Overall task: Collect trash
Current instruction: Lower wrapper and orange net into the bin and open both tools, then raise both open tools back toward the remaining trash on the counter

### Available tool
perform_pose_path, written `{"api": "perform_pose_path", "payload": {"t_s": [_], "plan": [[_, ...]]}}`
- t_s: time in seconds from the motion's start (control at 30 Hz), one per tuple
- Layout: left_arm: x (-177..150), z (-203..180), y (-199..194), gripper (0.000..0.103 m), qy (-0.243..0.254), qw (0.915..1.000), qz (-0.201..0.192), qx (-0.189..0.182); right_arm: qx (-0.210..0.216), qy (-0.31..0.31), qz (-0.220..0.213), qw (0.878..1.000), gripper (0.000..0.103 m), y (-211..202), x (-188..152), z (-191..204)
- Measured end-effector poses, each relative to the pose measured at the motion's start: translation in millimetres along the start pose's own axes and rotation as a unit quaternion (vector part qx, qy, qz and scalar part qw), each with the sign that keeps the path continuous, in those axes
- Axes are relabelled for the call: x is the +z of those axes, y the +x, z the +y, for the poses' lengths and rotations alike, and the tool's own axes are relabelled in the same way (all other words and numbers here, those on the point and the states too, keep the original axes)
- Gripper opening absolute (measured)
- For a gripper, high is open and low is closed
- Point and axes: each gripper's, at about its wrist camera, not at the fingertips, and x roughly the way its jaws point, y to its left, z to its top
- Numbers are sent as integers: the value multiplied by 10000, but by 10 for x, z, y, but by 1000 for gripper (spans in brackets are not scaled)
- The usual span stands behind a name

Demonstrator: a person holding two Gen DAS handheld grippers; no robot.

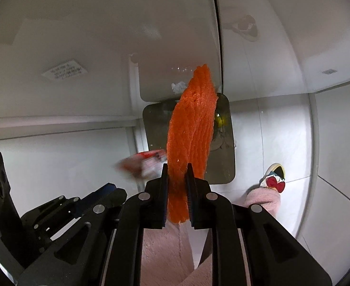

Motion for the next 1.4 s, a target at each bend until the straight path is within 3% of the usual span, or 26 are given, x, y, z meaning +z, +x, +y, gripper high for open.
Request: {"api": "perform_pose_path", "payload": {"t_s": [0.1,0.17,0.33,0.4,0.53,0.63,0.77,1.17,1.4], "plan": [[9,-4,-76,20,9,10000,-31,44,17,14,-104,9999,41,-29,31,-6],[15,-8,-139,30,22,9999,-74,86,-11,15,-167,9999,43,-71,40,1],[7,4,-385,57,62,9992,-266,286,-185,-38,-448,9988,72,-339,14,-6],[-15,-2,-547,64,84,9984,-390,396,-320,-96,-626,9975,84,-524,-30,-7],[-74,-56,-913,81,171,9963,-649,542,-416,-194,-865,9952,99,-859,-95,-28],[-126,-118,-1214,90,235,9943,-882,555,-438,-272,-1104,9925,99,-1187,-172,-15],[-171,-192,-1626,94,203,9910,-1204,556,-454,-422,-1404,9881,99,-1577,-242,48],[-216,-521,-2724,95,343,9733,-2215,503,-244,-813,-2624,9612,99,-2906,-357,331],[-24,-728,-3047,95,599,9620,-2625,462,-254,-885,-3050,9479,99,-3271,-170,370]]}}
